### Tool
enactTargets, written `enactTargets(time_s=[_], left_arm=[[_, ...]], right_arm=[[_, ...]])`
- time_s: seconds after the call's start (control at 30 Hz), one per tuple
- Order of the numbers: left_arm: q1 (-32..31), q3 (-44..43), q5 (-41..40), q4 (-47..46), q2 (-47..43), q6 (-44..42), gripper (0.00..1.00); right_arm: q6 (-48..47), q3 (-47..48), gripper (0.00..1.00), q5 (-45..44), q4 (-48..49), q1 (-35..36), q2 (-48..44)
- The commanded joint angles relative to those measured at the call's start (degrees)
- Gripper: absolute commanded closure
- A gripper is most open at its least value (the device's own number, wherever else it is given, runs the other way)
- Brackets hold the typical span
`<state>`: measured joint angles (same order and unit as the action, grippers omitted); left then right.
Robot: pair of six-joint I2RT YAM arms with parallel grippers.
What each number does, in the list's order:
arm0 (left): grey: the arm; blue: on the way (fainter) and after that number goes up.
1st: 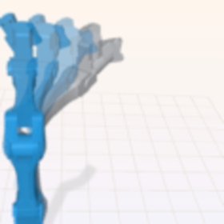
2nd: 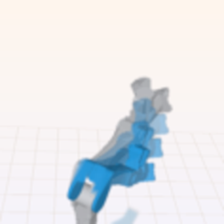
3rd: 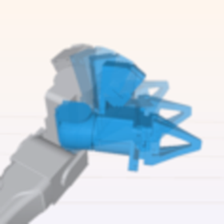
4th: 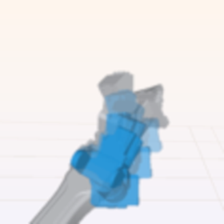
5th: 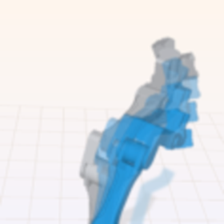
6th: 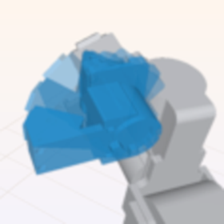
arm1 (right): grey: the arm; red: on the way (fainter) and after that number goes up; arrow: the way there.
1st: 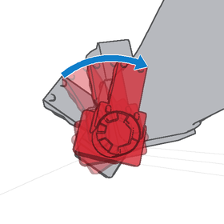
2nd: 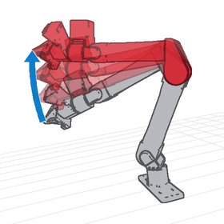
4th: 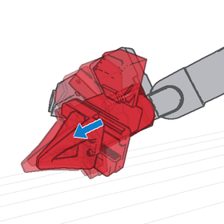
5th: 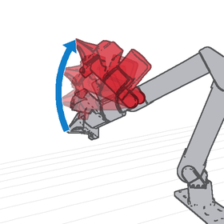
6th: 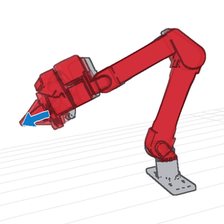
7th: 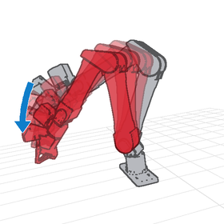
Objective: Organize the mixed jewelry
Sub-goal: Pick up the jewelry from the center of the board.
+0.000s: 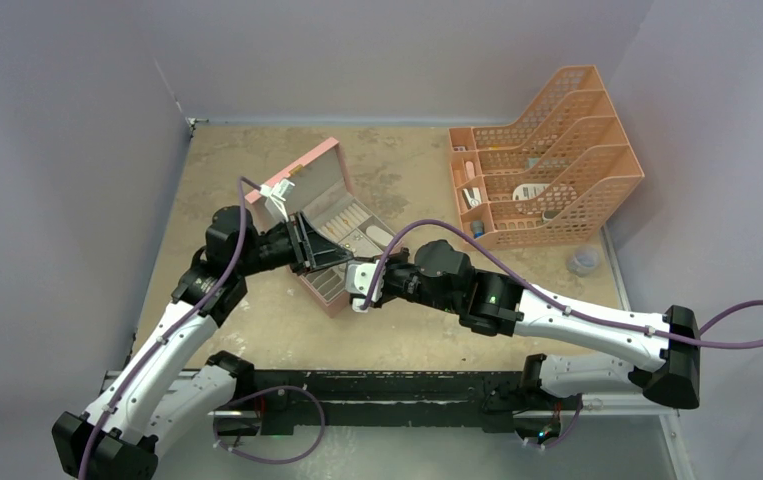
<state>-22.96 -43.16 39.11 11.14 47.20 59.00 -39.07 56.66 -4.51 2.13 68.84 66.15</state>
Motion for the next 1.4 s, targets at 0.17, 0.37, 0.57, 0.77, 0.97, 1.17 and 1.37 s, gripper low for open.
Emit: enactTargets(time_s=[0.17, 0.37, 0.57, 0.77, 0.97, 1.17, 1.37], left_arm=[[0.0, 0.2, 1.7, -3.5, -0.5, -1.3, 0.98], [0.0, 0.0, 2.3, -3.2, -1.2, -1.4, 1.00], [0.0, -2.0, 2.9, -0.4, -0.8, -0.3, 1.00], [0.0, -5.3, 1.9, 3.5, 0.8, 1.1, 1.00], [0.1, -6.4, -2.3, 7.2, 2.2, 4.9, 1.00], [0.2, -6.5, -5.0, 9.3, 3.4, 13.6, 1.00], [0.2, -8.0, -7.3, 11.3, 4.3, 19.1, 1.00]], right_arm=[[1.7, 0.3, 1.00, 1.3, 3.4, 0.1, 0.1], [3.0, 0.4, 1.00, 1.9, 3.3, 0.1, 0.5], [5.0, 0.2, 0.92, 1.8, 3.2, 0.1, 0.9], [6.7, -0.9, 0.65, 1.0, 4.7, 0.1, 1.8], [7.5, -5.7, 0.36, 1.8, 9.0, 0.1, -1.1], [8.7, -15.7, 0.38, -3.0, 26.9, 0.1, -6.7], [11.9, -23.7, 0.48, -6.5, 48.0, 0.4, -6.4]])
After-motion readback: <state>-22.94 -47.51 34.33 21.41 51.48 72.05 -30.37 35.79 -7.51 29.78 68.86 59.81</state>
